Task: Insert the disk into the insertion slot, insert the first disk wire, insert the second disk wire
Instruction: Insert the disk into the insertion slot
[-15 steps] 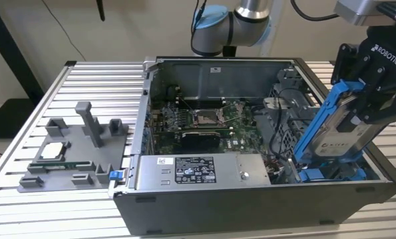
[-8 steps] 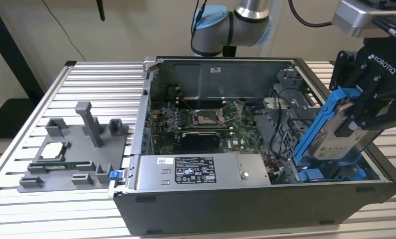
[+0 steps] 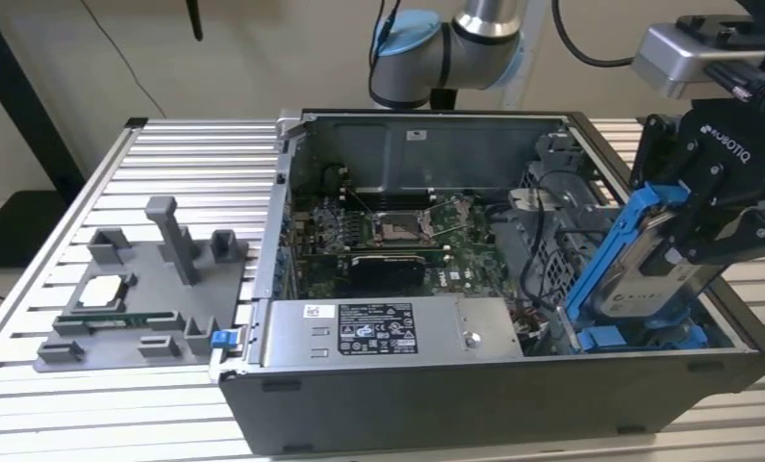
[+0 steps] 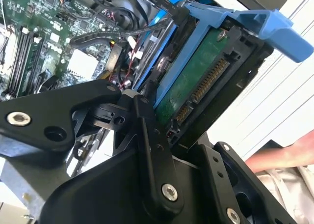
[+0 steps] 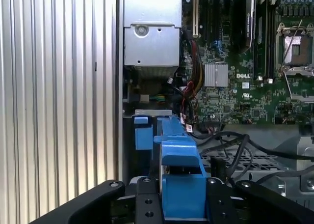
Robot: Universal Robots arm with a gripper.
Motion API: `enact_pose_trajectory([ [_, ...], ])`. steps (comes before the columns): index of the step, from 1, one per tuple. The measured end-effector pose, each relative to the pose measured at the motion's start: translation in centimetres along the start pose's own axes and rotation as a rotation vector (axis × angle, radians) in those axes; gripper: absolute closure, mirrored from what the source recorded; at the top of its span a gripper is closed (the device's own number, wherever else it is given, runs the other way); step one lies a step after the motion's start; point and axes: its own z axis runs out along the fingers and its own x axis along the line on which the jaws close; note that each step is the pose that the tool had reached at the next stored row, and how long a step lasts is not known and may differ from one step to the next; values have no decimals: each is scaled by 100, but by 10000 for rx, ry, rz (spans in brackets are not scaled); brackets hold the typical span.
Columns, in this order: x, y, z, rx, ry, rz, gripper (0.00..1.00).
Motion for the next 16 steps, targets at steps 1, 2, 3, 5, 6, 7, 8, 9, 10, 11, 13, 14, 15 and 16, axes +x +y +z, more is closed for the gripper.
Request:
enact_pose_trajectory([
  [1,0,-1,16,0,-1,0,100],
  [2,1,-3,34,0,-2,0,100],
  [3,1,-4,53,-1,-3,0,100],
  [5,2,-7,90,-1,-5,0,100],
  [6,3,-8,108,-1,-5,0,100],
  [7,3,-10,126,0,-8,-1,100],
  [8,3,-11,145,0,-11,-1,100],
  [9,4,-12,162,0,-13,0,100],
  [10,5,-13,180,-1,-16,0,100],
  [11,5,-14,199,-1,-18,-1,100],
  [13,5,-15,221,-1,-20,-1,100],
  [14,5,-15,221,-1,-20,-1,100],
  [15,5,-15,221,-1,-19,-1,100],
  [16,6,-15,221,0,-18,-1,100],
])
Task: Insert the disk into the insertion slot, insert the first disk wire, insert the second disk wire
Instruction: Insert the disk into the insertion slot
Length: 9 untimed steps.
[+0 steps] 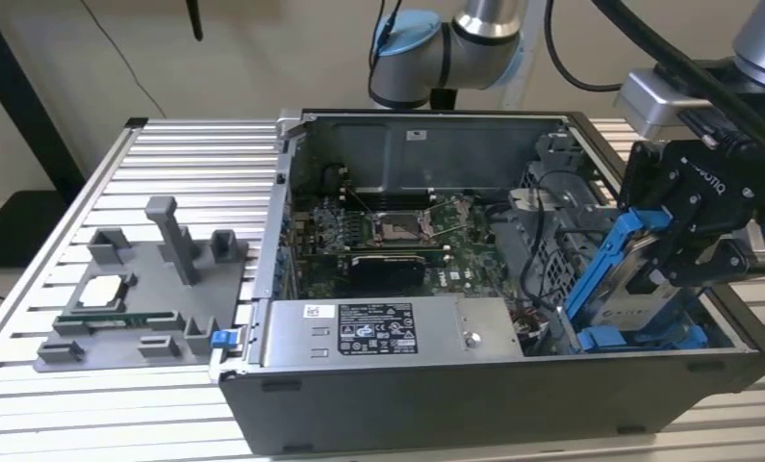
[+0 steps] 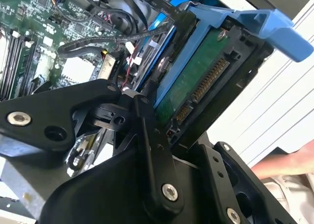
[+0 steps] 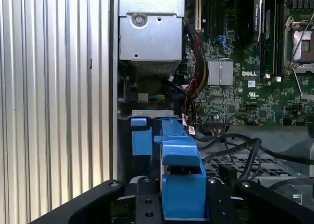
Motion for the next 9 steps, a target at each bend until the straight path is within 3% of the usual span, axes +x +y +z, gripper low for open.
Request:
enact_pose_trajectory([
  [1,0,0,0,0,0,0,100],
  [2,-1,-1,1,1,-2,-1,0],
  [9,-4,5,-85,-1,-26,-2,0],
])
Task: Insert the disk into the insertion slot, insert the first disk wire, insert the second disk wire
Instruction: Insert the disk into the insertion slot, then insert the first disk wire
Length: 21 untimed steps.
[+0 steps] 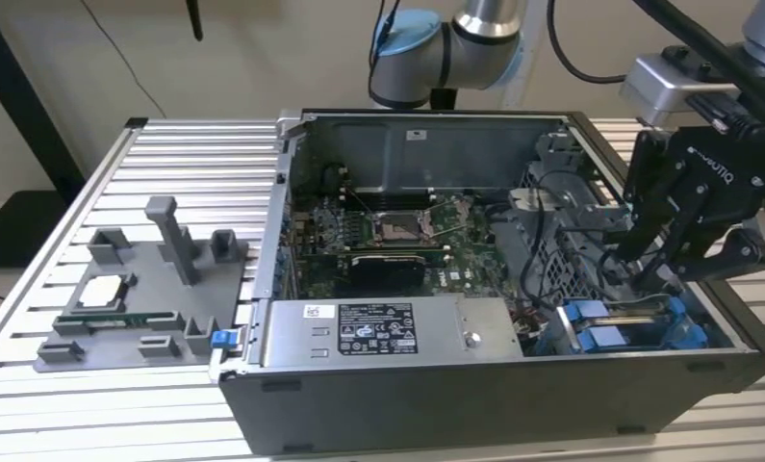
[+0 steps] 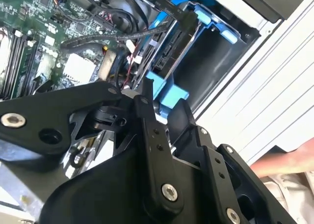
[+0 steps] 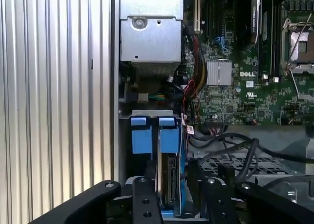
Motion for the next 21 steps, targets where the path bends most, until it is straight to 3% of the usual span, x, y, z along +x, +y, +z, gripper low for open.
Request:
enact_pose_trajectory([
  [6,-83,27,-11,3,-6,0,0],
  [12,-283,35,-17,4,-7,0,0],
  [15,-328,38,-67,4,-4,0,0],
  [18,-345,44,-182,4,-4,0,0],
  [21,-400,46,-198,6,-6,-1,0],
])
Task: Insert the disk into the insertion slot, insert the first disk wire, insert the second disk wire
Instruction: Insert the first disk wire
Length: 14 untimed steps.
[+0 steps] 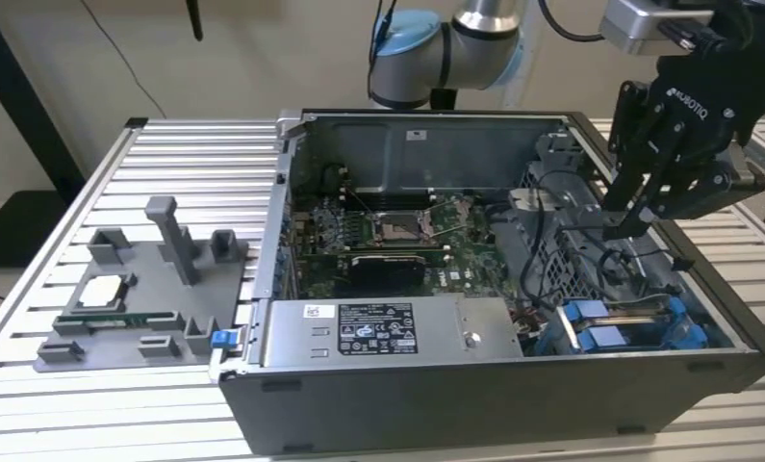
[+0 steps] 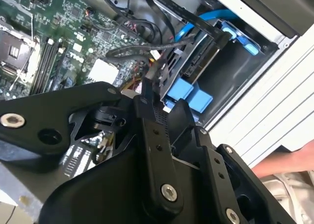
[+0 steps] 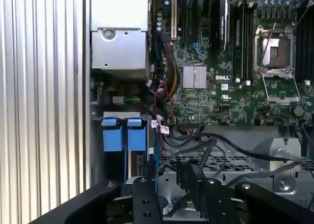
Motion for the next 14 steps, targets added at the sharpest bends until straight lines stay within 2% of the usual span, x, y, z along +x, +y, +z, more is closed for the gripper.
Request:
enact_pose_trajectory([
  [5,-108,2,7,20,0,-12,0],
  [8,-128,2,23,36,1,-62,0],
  [12,-139,-1,68,127,2,-177,0],
  [14,-139,-4,75,132,9,-191,0],
])
